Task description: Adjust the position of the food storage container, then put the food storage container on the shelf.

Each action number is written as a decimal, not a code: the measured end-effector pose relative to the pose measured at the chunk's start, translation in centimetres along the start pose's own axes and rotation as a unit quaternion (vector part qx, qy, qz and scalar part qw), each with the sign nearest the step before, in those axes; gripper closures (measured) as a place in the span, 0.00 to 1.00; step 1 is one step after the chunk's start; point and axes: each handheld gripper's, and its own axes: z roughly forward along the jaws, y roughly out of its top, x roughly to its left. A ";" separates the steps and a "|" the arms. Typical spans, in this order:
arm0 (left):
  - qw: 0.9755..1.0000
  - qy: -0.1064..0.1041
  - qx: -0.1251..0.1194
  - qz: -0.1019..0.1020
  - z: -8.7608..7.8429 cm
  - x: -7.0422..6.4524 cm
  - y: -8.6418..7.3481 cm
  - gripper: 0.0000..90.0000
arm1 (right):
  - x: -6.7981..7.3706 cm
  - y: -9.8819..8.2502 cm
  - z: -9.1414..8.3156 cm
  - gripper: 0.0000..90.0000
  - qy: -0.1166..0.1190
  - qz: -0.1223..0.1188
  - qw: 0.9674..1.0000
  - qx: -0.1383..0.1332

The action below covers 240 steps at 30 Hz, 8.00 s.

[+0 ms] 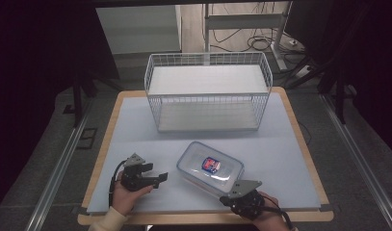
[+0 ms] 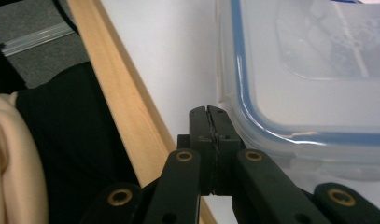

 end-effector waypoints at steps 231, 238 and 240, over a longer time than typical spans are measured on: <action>0.987 -0.130 -0.060 -0.067 4.1 -5.8 4.2 0.51 | -12.8 -2.5 -3.5 0.55 0.069 0.329 0.929 -0.154; 0.988 -0.125 -0.071 -0.059 3.8 -5.9 4.3 0.51 | -12.6 -2.3 -3.6 0.56 0.066 0.324 0.930 -0.160; 0.988 -0.123 -0.075 -0.056 3.6 -6.0 4.4 0.51 | -12.6 -2.3 -3.6 0.56 0.067 0.325 0.929 -0.165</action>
